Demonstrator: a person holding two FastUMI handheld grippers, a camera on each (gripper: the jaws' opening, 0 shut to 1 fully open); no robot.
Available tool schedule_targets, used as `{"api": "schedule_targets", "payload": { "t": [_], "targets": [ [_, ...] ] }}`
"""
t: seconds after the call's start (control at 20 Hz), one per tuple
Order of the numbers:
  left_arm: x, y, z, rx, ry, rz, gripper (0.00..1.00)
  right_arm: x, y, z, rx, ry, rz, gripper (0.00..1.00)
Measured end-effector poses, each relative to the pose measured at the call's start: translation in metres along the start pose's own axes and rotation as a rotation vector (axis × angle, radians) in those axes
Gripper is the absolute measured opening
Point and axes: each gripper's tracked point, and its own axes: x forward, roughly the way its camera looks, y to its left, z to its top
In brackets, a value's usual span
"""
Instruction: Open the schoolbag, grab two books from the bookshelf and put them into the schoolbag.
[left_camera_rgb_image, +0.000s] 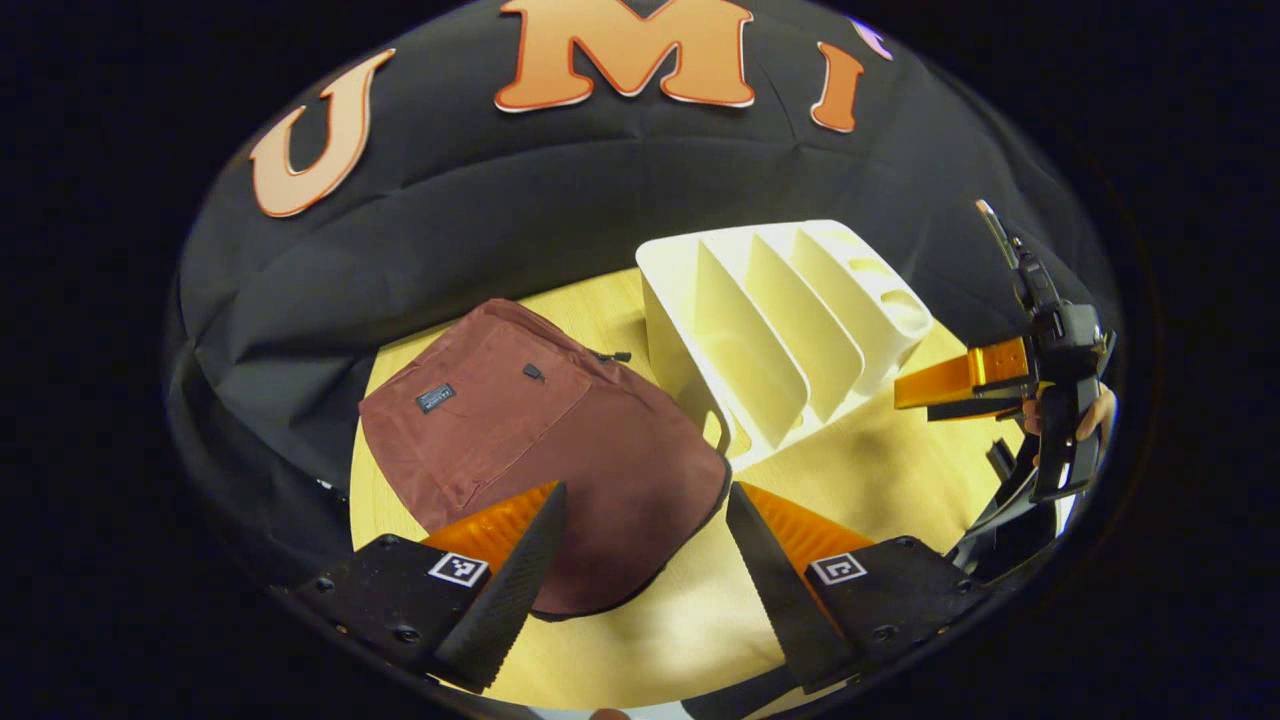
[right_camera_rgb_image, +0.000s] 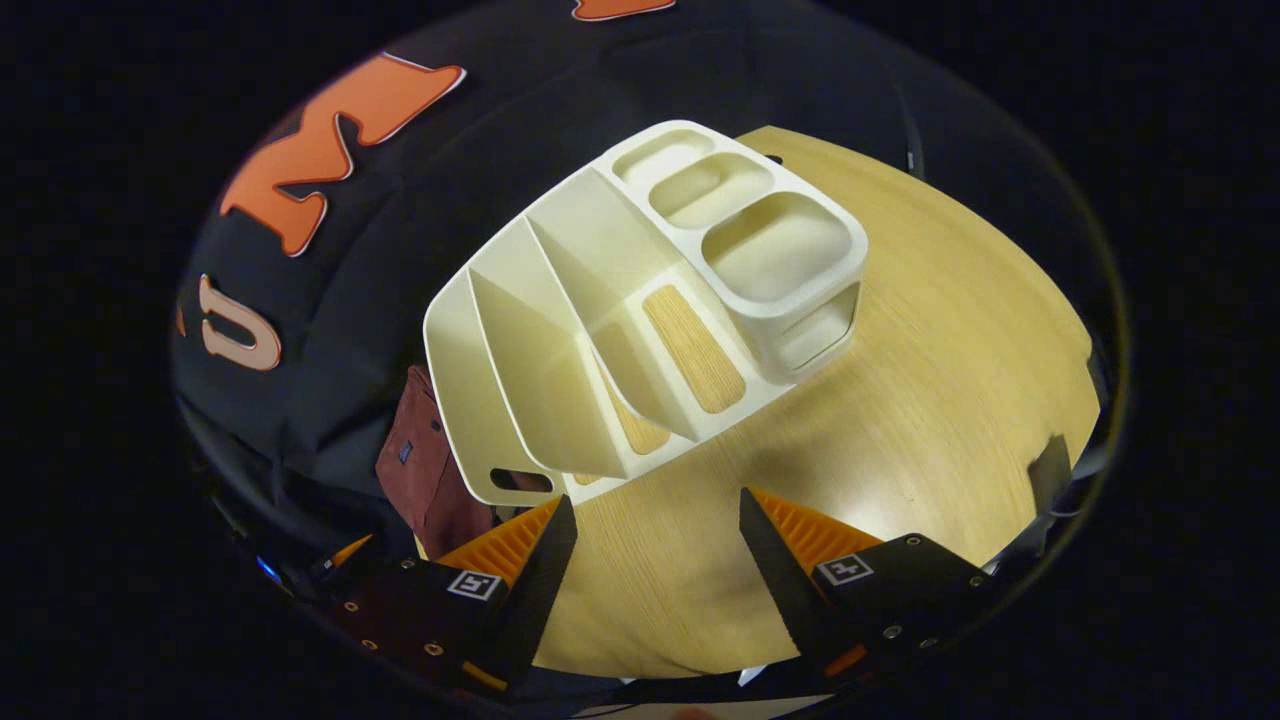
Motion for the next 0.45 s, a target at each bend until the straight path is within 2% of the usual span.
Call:
{"api": "schedule_targets", "payload": {
  "t": [0.1,0.2,0.35,0.45],
  "targets": [
    [-0.008,-0.015,0.017,-0.047,-0.074,0.030,1.00,-0.016,-0.004,0.014,-0.077,-0.034,0.014,0.98],
    [-0.020,-0.012,0.035,-0.081,-0.144,0.109,1.00,-0.034,-0.007,0.034,-0.156,-0.100,0.025,0.98],
    [-0.042,-0.015,0.070,-0.098,-0.274,0.180,1.00,-0.072,-0.013,0.070,-0.307,-0.255,-0.026,0.98],
    [-0.061,-0.022,0.102,-0.128,-0.368,0.196,1.00,-0.102,-0.001,0.091,-0.365,-0.359,-0.014,0.98]
  ]
}}
